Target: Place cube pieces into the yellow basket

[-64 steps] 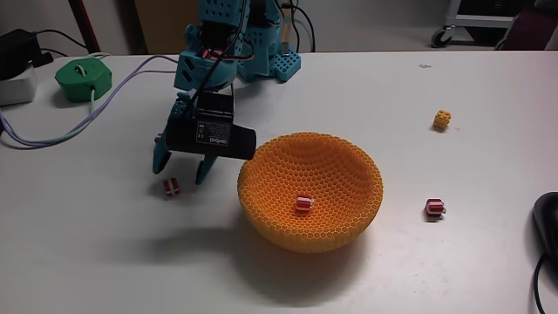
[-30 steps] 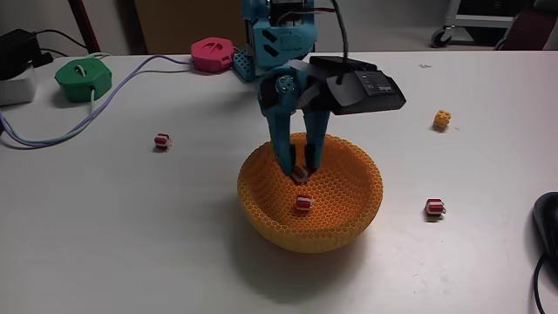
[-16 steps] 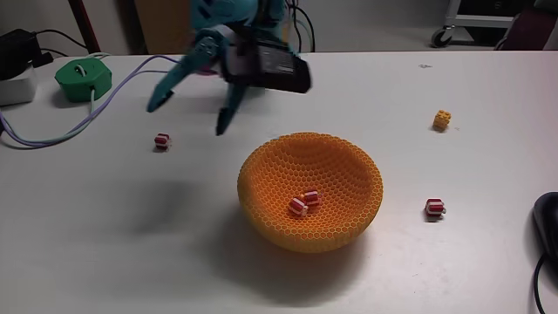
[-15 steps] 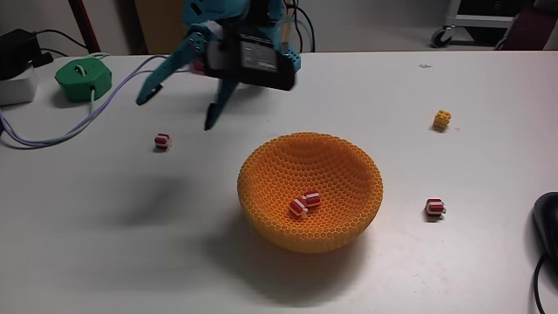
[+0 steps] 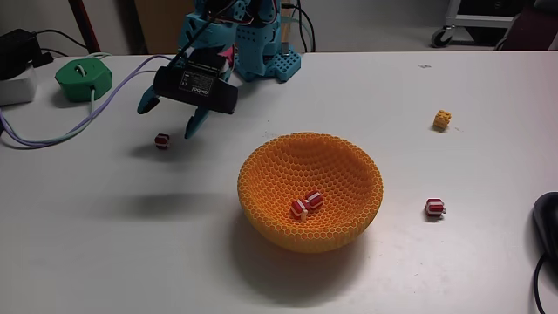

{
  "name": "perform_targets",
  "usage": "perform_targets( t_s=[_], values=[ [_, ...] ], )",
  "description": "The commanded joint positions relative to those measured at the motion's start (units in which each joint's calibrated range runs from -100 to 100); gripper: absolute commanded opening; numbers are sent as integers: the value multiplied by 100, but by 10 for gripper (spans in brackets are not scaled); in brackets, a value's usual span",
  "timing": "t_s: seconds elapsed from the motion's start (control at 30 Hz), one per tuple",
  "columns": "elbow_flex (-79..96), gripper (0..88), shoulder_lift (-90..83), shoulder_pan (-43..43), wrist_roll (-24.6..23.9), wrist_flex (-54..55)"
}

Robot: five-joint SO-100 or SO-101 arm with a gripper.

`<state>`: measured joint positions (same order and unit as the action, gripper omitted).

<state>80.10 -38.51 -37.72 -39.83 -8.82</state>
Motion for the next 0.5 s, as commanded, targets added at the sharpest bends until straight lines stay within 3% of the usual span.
perform_targets(
  t_s=[0.0,0.23,0.33,0.47],
  values=[
    [35,421,187,-217,54,343],
    [26,223,1228,-431,-151,969],
    [-109,27,1607,-571,-322,1108],
    [-244,0,1711,-506,-195,1342]
  ],
)
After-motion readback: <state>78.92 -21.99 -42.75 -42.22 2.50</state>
